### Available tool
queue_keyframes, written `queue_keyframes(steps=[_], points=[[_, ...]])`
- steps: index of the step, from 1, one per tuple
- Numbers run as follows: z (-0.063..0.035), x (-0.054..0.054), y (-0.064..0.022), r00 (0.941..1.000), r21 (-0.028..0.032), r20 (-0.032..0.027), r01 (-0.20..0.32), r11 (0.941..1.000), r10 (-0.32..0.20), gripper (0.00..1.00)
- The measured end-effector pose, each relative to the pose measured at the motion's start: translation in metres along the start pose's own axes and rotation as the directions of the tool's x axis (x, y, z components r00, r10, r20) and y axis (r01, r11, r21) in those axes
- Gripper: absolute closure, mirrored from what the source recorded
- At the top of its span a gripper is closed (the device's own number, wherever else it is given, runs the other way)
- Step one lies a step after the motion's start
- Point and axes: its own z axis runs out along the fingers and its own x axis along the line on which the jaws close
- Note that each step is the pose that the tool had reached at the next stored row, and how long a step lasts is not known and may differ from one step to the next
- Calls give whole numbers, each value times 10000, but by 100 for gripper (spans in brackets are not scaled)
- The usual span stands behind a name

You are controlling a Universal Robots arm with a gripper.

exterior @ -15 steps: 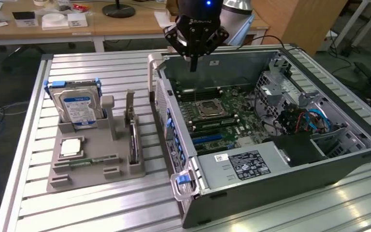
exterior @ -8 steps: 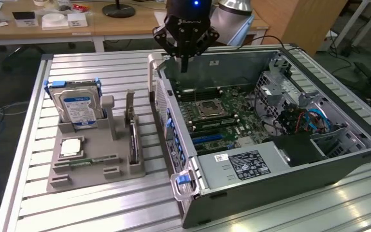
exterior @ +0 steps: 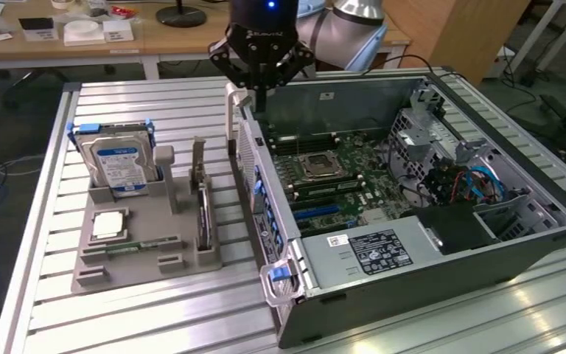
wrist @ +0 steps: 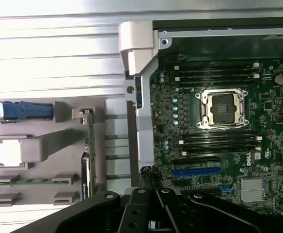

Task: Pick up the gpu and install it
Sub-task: 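Reach for the gpu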

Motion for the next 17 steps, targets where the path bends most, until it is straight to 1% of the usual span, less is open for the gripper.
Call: queue_keyframes(steps=[10,17], points=[[-2,345,-27,10000,1,2,-32,10000,32,89],[-2,560,-43,10000,1,3,-59,10000,59,89]])
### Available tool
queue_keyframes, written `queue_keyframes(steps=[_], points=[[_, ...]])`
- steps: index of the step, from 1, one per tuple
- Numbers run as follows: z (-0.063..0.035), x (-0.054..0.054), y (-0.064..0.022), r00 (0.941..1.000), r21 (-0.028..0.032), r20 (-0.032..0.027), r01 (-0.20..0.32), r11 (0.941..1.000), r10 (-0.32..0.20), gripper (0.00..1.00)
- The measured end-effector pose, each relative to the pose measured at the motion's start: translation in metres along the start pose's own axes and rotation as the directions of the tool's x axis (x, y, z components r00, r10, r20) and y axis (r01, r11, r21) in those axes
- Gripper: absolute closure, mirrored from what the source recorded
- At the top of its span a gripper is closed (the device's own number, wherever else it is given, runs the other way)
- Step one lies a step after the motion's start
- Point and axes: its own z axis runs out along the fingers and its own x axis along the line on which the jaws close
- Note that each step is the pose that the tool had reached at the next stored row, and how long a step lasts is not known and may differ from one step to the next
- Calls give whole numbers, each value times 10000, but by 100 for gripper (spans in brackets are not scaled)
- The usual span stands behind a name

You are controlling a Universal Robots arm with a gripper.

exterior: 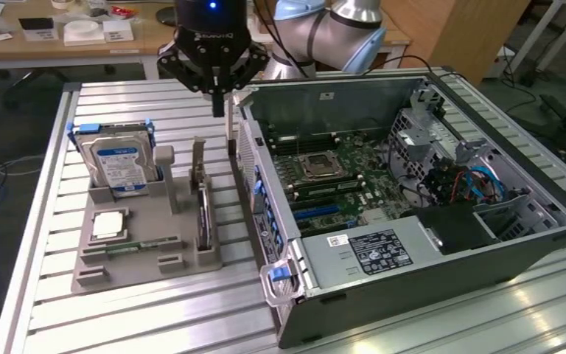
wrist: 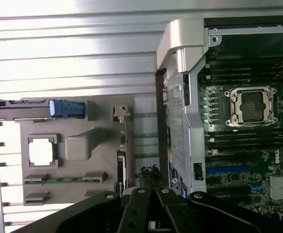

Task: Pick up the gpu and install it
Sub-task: 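Reach for the gpu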

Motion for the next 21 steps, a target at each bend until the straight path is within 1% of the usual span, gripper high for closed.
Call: queue_keyframes(steps=[4,7,15,17,21], points=[[0,107,-9,10000,0,0,-13,10000,13,89],[1,166,-14,10000,0,2,-20,10000,20,89],[0,172,-23,10000,1,-1,-20,10000,20,89],[0,173,-44,10000,0,1,-20,10000,20,89],[-3,181,-115,10000,0,0,-19,10000,19,89]])
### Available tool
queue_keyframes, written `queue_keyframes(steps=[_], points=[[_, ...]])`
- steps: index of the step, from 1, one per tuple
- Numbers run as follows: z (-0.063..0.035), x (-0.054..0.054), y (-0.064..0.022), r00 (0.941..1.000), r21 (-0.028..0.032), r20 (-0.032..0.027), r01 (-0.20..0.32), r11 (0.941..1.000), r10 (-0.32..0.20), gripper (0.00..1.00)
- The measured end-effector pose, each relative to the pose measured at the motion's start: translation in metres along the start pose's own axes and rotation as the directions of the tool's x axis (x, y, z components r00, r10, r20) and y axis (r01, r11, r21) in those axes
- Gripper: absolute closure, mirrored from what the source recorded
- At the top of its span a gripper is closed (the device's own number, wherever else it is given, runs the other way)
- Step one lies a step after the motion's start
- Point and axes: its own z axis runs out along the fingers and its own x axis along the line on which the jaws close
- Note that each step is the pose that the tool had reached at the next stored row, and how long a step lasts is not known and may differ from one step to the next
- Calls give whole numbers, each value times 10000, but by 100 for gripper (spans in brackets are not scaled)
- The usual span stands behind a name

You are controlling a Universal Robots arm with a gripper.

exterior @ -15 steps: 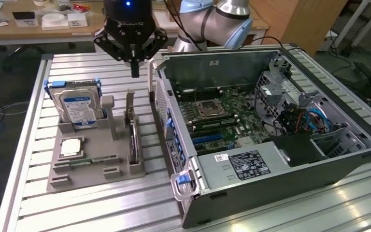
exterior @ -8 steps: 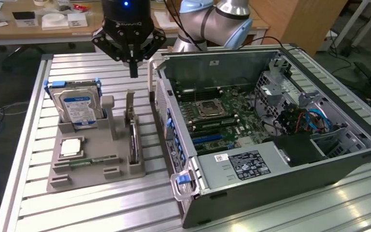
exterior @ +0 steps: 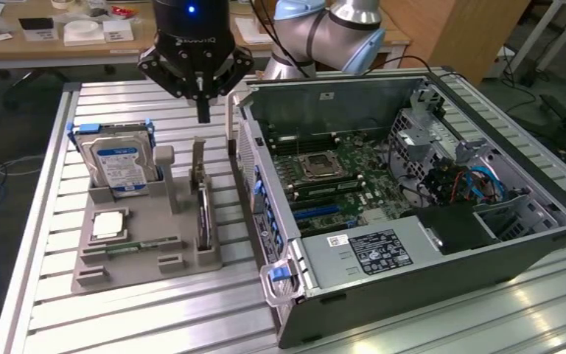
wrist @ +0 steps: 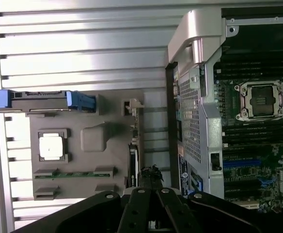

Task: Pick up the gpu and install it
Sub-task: 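Reach for the gpu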

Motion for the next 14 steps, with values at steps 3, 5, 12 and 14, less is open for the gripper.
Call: queue_keyframes(steps=[3,5,12,14], points=[[-1,11,-47,10000,0,0,0,10000,0,89],[2,21,-75,10000,1,0,0,10000,0,89],[13,65,-171,10000,4,1,-1,10000,1,89],[15,72,-208,10000,7,1,0,10000,0,89]])
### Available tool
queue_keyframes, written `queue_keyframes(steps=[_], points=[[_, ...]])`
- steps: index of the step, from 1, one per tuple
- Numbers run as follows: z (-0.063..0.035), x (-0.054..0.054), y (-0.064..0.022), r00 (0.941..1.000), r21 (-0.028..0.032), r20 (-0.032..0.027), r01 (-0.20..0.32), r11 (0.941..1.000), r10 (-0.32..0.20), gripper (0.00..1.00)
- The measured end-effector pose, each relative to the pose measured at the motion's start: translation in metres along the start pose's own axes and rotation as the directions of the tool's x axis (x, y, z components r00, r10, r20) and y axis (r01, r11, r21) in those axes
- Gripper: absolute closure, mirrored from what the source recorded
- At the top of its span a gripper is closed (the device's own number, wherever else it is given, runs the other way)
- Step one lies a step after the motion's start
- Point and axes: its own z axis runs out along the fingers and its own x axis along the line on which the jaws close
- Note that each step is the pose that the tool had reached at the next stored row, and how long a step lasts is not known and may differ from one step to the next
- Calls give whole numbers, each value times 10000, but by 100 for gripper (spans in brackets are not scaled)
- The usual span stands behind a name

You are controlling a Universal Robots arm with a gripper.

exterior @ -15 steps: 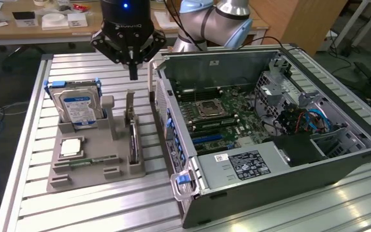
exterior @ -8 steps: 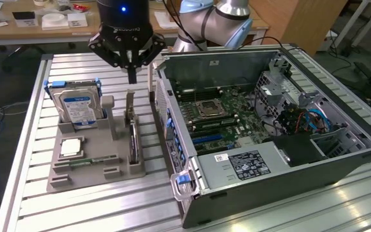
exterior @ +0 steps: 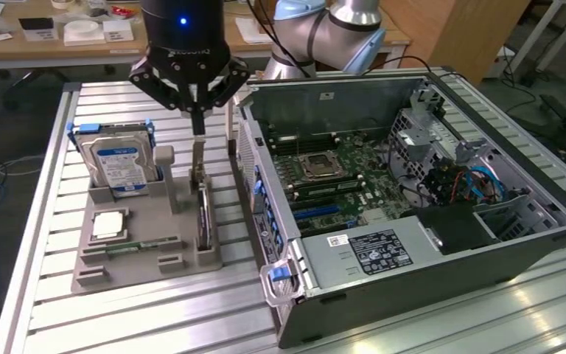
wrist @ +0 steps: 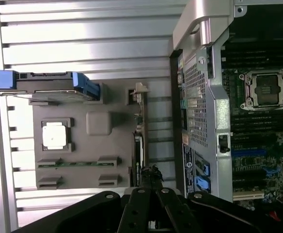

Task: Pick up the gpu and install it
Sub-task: 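Reach for the gpu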

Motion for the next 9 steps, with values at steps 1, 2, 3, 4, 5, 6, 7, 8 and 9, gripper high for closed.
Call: queue_keyframes(steps=[1,2,3,4,5,6,7,8,9], points=[[1,3,-20,10000,1,0,0,10000,0,89],[2,5,-40,10000,3,0,0,10000,0,89],[4,8,-59,10000,3,0,0,10000,0,89],[5,10,-77,10000,5,0,1,10000,-1,89],[7,13,-95,10000,6,0,1,10000,-1,89],[10,16,-108,10000,7,0,1,10000,-1,89],[13,20,-119,10000,7,-1,1,10000,-1,89],[16,23,-130,10000,9,-2,1,10000,-1,89],[19,26,-136,10000,10,-3,0,10000,0,89]])
